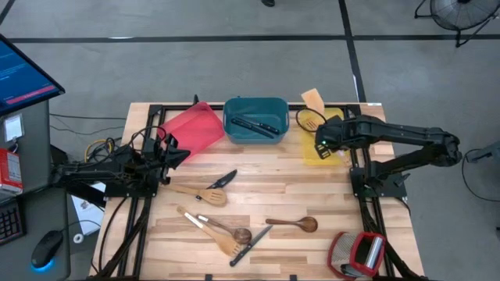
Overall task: Pick & Place Kitchen Items
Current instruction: Put the wooden spatula into the yellow bin
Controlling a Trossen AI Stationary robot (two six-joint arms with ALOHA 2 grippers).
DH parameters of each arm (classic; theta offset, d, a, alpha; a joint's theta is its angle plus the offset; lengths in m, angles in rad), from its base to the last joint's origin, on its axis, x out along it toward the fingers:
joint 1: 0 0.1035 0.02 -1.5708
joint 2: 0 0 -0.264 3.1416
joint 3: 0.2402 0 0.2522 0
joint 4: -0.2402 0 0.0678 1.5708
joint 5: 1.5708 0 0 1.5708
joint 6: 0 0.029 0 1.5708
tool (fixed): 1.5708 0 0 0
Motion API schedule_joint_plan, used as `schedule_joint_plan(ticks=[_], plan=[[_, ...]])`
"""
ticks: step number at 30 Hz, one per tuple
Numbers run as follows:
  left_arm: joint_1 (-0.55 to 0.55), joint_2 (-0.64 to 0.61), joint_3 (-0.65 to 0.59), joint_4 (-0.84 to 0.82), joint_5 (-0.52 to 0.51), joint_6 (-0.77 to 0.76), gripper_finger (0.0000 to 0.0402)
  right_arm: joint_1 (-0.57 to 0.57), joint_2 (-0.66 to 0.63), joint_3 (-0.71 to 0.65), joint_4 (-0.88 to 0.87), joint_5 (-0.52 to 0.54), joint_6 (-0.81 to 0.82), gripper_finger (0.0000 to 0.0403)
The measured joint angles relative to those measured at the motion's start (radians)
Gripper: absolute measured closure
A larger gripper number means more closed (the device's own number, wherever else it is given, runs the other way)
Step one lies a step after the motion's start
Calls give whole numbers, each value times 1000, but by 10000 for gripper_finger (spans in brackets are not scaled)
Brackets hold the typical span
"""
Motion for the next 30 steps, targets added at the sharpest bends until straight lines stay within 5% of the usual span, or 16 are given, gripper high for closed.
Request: schedule_joint_plan(ticks=[30], plan=[[0, 0, 0, 9, 0, 0, 399, -25, 7, -209, 49, -133, 10, 315]])
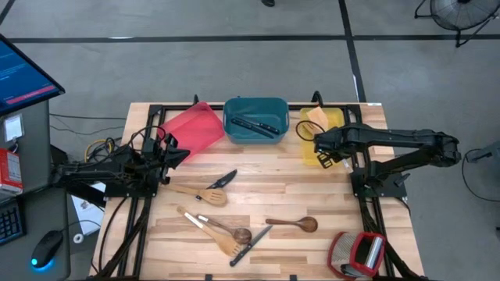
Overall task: Pick & Place Kitchen Items
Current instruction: Put the wooden spatula into the yellow bin
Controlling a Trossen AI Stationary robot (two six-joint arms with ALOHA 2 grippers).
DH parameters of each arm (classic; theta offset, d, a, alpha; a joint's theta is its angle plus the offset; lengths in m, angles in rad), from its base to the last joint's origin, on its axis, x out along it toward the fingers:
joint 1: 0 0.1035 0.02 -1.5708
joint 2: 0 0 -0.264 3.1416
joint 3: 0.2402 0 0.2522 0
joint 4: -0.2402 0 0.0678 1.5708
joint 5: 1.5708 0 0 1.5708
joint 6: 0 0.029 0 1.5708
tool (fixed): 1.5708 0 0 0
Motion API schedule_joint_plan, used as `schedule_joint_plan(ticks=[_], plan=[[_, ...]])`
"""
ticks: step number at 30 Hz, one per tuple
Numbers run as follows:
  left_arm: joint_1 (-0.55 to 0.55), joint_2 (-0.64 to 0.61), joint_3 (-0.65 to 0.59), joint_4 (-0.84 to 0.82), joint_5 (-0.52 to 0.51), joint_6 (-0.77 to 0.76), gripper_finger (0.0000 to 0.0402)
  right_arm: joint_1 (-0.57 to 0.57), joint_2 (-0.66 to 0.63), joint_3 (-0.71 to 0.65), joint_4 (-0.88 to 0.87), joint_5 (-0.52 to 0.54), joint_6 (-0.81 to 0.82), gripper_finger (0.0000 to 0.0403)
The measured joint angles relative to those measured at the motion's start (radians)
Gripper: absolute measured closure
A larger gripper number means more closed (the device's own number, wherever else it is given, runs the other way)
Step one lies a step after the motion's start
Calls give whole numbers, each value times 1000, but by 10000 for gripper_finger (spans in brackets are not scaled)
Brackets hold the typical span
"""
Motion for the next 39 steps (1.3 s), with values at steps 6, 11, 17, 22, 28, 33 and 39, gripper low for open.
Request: schedule_joint_plan(ticks=[6, 11, 17, 22, 28, 33, 39], plan=[[0, 0, 0, 0, 0, 0, 399, -27, 0, 0, 14, 0, -36, 315], [0, 0, 0, 0, 0, 0, 399, -79, 0, 0, 54, 0, -79, 315], [0, 0, 0, 0, 0, 0, 399, -112, 5, 1, 60, -3, -95, 315], [0, 0, 0, 0, 0, 0, 399, -111, 5, 1, 51, -31, -105, 315], [0, 0, 0, 0, 0, 0, 399, -111, 5, 1, 50, -44, -105, 315], [0, 0, 0, 0, 0, 0, 399, -112, 5, 1, 50, -44, -105, 315], [0, 0, 0, 0, 0, 0, 399, -113, 5, 1, 50, -44, -105, 315]])
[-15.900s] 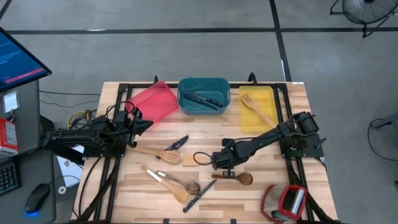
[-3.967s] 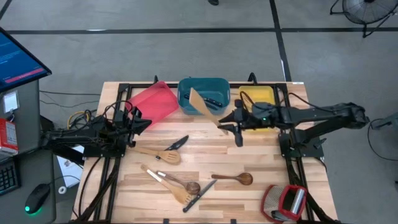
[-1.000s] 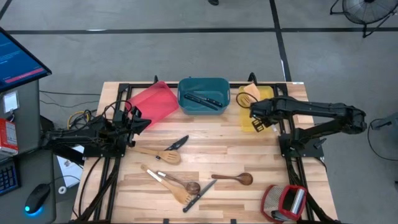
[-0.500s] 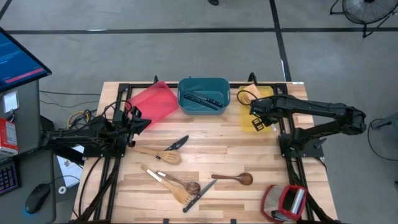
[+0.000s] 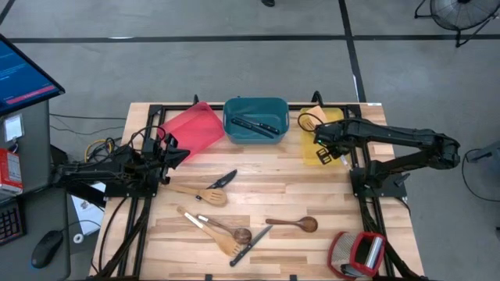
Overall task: Pick & Place Kitchen Items
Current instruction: Put the wooden spatula into the yellow bin
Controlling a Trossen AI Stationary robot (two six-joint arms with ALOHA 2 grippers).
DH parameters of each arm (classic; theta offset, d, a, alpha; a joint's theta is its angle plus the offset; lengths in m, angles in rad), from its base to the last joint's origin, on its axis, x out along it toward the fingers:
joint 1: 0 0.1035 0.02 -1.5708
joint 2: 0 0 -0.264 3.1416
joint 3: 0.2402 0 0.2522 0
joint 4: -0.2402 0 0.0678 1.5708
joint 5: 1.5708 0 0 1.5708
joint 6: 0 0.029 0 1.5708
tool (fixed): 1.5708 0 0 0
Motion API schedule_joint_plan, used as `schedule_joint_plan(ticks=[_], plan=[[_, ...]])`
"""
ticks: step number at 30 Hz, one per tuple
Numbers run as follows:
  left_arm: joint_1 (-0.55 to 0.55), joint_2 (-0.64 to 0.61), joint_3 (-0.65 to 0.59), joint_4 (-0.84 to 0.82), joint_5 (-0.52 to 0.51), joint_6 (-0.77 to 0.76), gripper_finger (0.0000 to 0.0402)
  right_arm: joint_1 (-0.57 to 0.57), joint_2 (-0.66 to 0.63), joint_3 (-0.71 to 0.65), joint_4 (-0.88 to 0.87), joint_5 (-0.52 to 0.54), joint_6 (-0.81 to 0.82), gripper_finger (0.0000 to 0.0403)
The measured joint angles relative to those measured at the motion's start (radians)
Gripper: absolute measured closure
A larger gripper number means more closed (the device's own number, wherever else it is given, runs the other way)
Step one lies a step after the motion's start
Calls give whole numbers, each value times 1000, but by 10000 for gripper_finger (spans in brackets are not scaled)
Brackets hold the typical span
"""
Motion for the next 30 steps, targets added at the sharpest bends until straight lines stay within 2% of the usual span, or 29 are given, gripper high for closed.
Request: schedule_joint_plan(ticks=[6, 13, 26, 30], plan=[[0, 0, 0, 0, 0, 0, 399, 0, 0, -7, 11, 0, 0, 315], [0, 0, 0, 0, 0, 0, 399, -3, 0, -90, 48, -6, -1, 315], [0, 0, 0, 0, 0, 0, 399, -46, 0, -92, 57, -9, -60, 315], [0, 0, 0, 0, 0, 0, 399, -46, 0, -92, 67, -39, -72, 315]])
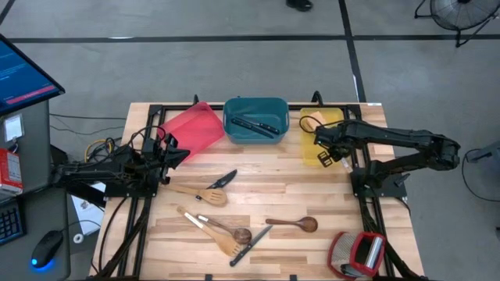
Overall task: Pick & Place Kitchen Items
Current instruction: Put the wooden spatula into the yellow bin
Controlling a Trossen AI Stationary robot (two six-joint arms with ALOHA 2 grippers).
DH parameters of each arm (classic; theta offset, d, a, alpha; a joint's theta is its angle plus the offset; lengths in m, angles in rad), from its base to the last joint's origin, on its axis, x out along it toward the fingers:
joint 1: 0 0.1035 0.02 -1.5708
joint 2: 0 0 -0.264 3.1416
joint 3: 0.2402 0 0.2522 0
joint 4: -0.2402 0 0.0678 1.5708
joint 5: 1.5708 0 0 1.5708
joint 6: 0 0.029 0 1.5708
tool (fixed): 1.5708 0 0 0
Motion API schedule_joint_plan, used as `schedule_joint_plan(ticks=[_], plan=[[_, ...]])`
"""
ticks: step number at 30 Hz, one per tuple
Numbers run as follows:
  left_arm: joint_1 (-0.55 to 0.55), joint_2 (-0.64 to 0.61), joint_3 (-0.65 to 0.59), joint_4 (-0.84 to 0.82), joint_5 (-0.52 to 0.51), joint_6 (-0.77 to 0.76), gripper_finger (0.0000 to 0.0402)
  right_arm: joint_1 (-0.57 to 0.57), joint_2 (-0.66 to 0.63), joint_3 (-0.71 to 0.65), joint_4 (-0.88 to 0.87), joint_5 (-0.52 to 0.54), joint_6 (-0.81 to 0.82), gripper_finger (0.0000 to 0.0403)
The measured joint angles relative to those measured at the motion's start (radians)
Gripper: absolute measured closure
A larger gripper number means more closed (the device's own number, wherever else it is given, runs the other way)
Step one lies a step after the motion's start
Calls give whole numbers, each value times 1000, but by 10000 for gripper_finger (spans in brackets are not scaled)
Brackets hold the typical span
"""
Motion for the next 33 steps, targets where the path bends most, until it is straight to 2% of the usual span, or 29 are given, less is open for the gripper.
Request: schedule_joint_plan(ticks=[12, 33], plan=[[0, 0, 0, 0, 0, 0, 399, -14, 0, 0, 56, -1, -26, 315], [0, 0, 0, 0, 0, 0, 399, -69, 0, 0, 53, -2, -34, 315]])
